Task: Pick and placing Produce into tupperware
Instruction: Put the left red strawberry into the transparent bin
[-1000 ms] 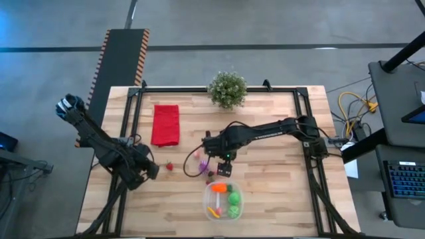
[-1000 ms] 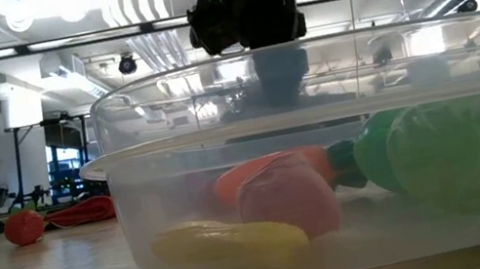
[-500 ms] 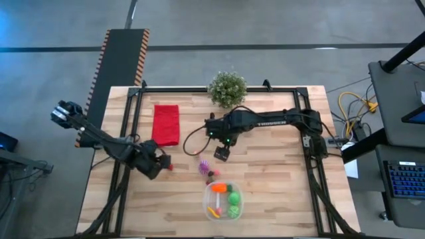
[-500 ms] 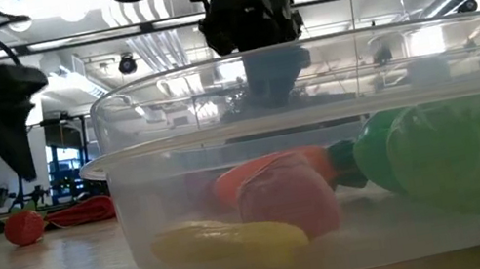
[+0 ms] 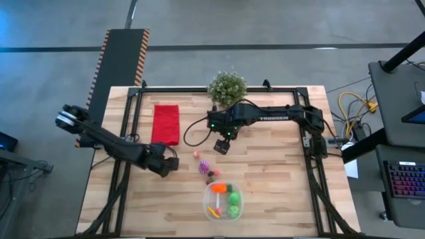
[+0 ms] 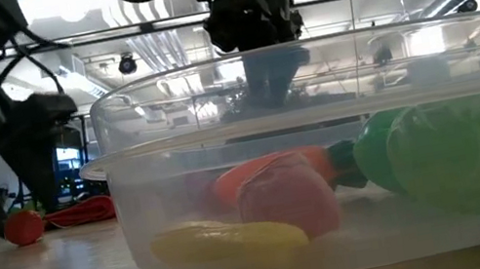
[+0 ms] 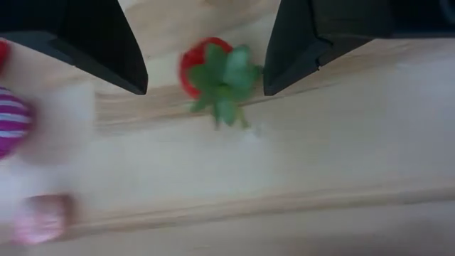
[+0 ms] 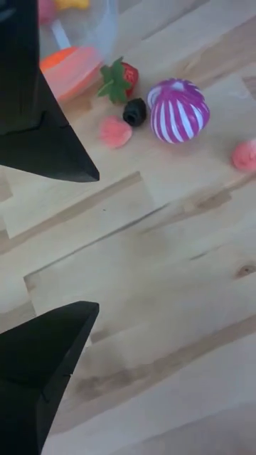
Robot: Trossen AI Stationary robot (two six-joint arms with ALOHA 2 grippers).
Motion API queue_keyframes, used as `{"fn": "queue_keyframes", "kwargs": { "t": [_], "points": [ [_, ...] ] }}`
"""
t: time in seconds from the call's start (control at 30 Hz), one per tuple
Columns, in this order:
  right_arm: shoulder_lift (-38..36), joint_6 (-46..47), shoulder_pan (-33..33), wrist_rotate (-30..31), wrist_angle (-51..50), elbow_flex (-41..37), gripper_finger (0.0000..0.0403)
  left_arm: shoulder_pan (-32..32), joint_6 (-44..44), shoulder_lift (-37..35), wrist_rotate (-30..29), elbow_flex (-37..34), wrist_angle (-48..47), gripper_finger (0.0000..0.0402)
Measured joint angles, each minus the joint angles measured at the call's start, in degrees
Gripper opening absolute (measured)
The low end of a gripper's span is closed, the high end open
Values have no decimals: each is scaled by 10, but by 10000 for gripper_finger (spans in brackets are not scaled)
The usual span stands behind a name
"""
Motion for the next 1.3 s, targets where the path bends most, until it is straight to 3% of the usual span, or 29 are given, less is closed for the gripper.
{"fn": "queue_keyframes", "kwargs": {
  "t": [0.57, 0.83, 1.0, 1.3],
  "points": [
    [-3, -59, -10, -2, -18, 0, 272, 5, -3, 38, 18, 18, 14, 128],
    [-36, -83, -31, 27, -47, -5, 266, 6, 12, 24, 11, 43, 12, 137],
    [-92, -72, -74, 65, -73, -46, 263, 9, 104, 18, -15, 97, 14, 140],
    [-250, -7, -138, 74, -55, -224, 263, 14, 441, 57, -34, 235, 47, 141]
  ]
}}
